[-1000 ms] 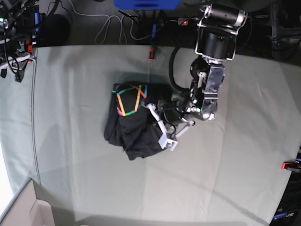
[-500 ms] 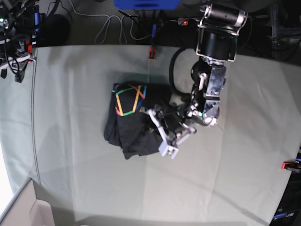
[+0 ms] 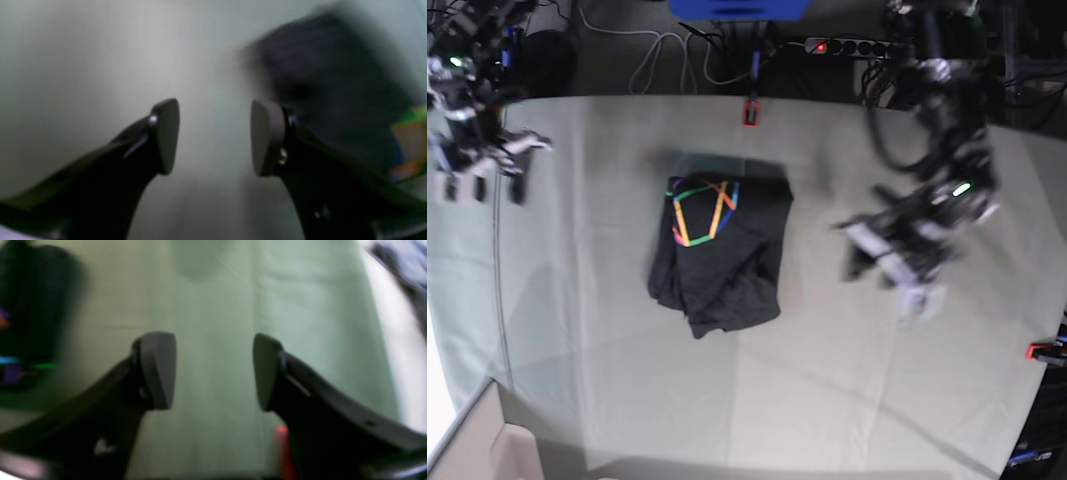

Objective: Layout the t-shirt on the table in an organized manner, then fold the t-shirt properly
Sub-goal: 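Grasp the bundle's graphic edge with the right gripper and tuck it flat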

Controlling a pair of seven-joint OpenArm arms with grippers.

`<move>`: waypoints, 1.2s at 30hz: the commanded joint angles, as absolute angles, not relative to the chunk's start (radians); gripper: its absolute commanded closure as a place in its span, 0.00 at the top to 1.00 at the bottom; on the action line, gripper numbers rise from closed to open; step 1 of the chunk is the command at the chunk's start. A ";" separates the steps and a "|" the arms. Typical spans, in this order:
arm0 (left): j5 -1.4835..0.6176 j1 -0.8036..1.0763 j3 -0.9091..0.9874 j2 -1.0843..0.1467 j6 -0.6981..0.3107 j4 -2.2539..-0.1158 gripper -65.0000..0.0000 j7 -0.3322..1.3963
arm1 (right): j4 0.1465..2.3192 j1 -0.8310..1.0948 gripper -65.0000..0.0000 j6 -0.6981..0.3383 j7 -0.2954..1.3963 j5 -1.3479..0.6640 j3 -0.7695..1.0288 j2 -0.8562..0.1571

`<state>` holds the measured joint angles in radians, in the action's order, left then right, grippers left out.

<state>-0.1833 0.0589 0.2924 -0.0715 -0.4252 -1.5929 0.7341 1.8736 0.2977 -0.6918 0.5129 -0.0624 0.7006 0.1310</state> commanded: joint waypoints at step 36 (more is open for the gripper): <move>-0.189 0.205 0.865 -0.085 -0.440 -1.613 0.52 0.711 | 1.452 0.197 0.00 -0.698 0.455 -0.079 0.071 0.035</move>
<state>-0.1795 0.2096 0.8623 -0.0711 -0.4385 -1.5970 0.7315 1.4387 0.1951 -0.6914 0.4450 -0.0853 0.0727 0.0338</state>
